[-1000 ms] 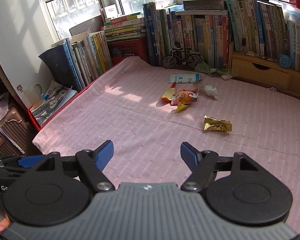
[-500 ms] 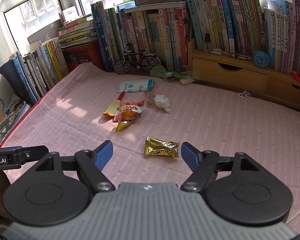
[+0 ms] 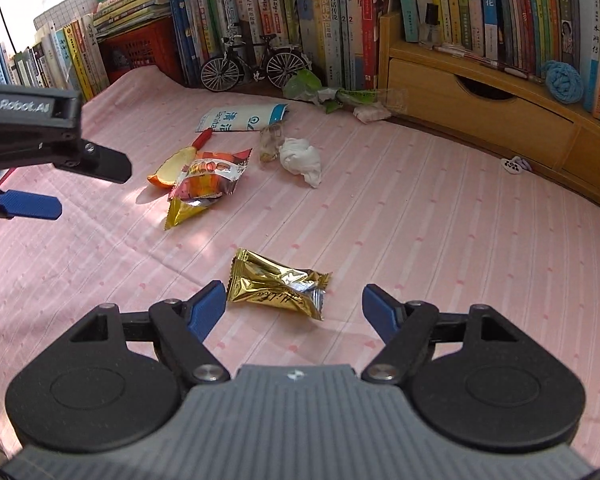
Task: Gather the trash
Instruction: 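Lower the right tool around the gold foil candy while the left tool approaches a silver wrapper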
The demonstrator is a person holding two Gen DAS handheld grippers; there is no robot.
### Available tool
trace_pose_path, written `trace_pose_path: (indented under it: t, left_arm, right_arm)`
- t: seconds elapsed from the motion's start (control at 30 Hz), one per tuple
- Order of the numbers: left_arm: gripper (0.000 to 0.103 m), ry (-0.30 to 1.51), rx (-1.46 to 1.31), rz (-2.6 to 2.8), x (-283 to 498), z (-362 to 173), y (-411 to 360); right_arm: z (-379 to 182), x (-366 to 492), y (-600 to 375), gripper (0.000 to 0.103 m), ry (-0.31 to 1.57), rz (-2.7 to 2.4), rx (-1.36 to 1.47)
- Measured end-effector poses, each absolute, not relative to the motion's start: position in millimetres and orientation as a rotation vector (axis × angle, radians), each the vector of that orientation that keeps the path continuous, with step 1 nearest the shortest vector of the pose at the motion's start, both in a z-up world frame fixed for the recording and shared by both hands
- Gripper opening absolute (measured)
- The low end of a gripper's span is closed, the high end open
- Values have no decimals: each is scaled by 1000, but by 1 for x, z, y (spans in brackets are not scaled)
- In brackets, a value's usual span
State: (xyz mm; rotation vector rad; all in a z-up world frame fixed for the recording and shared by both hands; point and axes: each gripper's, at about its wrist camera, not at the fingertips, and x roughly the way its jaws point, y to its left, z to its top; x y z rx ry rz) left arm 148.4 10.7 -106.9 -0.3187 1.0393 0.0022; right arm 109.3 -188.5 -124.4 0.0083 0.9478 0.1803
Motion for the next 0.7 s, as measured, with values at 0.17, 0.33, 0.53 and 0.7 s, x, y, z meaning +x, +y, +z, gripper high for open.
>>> trace_pose_path:
  t: [0.17, 0.33, 0.53, 0.7]
  left_arm:
    - [79, 1115, -256, -35, 183, -141, -18]
    - [57, 1170, -235, -69, 195, -162, -33]
    - [22, 1175, -209, -113, 195, -161, -39]
    - [15, 1143, -201, -138, 188, -150, -39]
  right_arm:
    - [-139, 121, -178, 84, 948, 197, -7]
    - [-149, 127, -177, 84, 972, 204, 15]
    - [-155, 130, -178, 75, 998, 238, 56]
    - [-154, 131, -176, 64, 993, 247, 52]
